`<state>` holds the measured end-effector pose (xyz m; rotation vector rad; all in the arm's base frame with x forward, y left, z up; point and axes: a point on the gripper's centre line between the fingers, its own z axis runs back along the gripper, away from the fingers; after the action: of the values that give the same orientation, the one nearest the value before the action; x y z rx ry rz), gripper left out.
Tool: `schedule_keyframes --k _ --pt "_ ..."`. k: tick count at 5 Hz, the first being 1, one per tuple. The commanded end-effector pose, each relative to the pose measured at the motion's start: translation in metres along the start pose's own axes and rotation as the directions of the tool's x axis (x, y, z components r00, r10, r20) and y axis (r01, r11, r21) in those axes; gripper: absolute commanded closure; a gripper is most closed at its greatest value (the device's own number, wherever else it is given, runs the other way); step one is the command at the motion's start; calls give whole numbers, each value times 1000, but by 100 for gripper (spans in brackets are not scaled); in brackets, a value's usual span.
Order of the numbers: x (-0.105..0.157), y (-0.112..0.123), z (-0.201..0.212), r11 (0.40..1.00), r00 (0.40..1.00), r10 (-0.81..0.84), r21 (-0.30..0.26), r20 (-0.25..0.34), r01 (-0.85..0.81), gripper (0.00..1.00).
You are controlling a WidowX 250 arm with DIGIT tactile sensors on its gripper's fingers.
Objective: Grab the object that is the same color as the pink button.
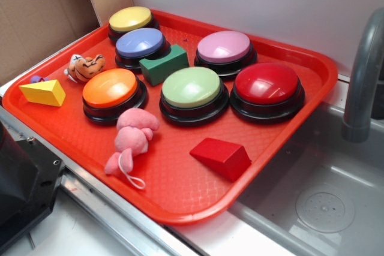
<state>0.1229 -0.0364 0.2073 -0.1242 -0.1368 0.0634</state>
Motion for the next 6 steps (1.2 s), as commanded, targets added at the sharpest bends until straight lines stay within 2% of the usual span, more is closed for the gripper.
schedule_keyframes --k 1,2,4,5,6 --pt "5 -25 -58 971 971 238 -27 3 -238 0" --pt "5 -30 -88 935 935 356 3 -5 -356 0" --pt "2 -28 -145 878 879 476 45 29 -477 0" --pt "1 -23 -161 863 865 499 59 63 -502 0" --pt "2 -17 -176 855 853 508 54 123 -517 0"
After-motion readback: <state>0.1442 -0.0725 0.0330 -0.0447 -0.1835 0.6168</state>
